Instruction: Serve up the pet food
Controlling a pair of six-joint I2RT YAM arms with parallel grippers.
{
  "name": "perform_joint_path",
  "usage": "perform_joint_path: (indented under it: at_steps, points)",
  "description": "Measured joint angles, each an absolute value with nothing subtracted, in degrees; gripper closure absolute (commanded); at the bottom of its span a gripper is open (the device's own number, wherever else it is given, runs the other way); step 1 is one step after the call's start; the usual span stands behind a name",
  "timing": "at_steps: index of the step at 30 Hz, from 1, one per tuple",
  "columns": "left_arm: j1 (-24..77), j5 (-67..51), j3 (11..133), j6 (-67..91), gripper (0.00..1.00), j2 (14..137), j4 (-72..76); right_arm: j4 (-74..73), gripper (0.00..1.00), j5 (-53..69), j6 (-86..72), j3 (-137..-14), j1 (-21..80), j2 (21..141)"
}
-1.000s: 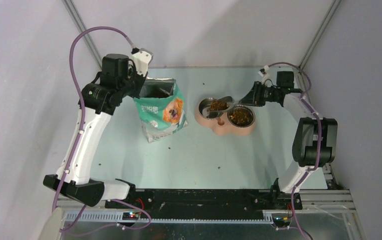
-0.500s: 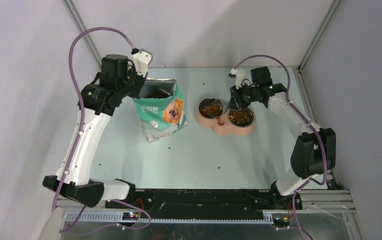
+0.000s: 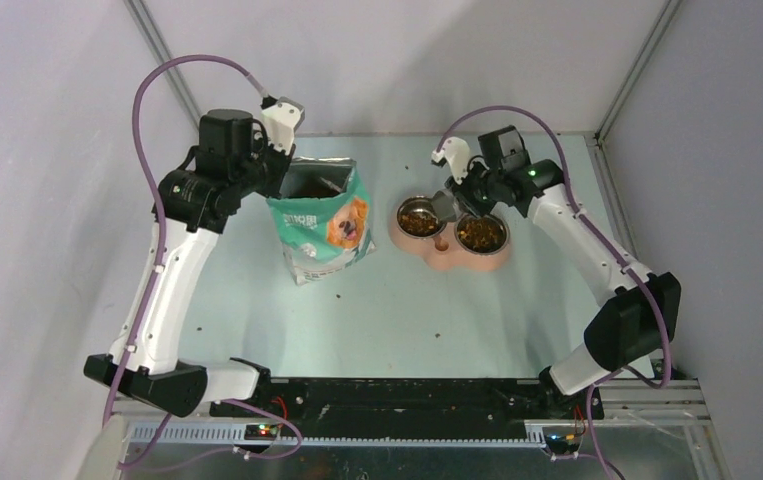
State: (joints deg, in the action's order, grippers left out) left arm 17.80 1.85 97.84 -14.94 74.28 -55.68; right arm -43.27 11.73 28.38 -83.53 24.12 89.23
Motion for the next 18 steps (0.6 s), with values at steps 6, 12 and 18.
perform_joint_path:
  at_steps: [6, 12, 18]
  points:
    - [17.8, 0.82, 97.84, -14.46, 1.0, 74.11, -55.81, -48.58, 1.0, 12.29, 27.83, -90.15, 22.65, 89.23]
    - [17.8, -0.45, 97.95, -14.48, 0.68, 74.08, -55.57, -53.45, 1.0, 13.54, 26.39, -94.63, 22.09, 89.23]
    - [17.69, -3.18, 98.48, -14.57, 0.49, 72.86, -55.13, -58.08, 1.0, 17.12, 23.46, -101.45, 22.22, 87.74]
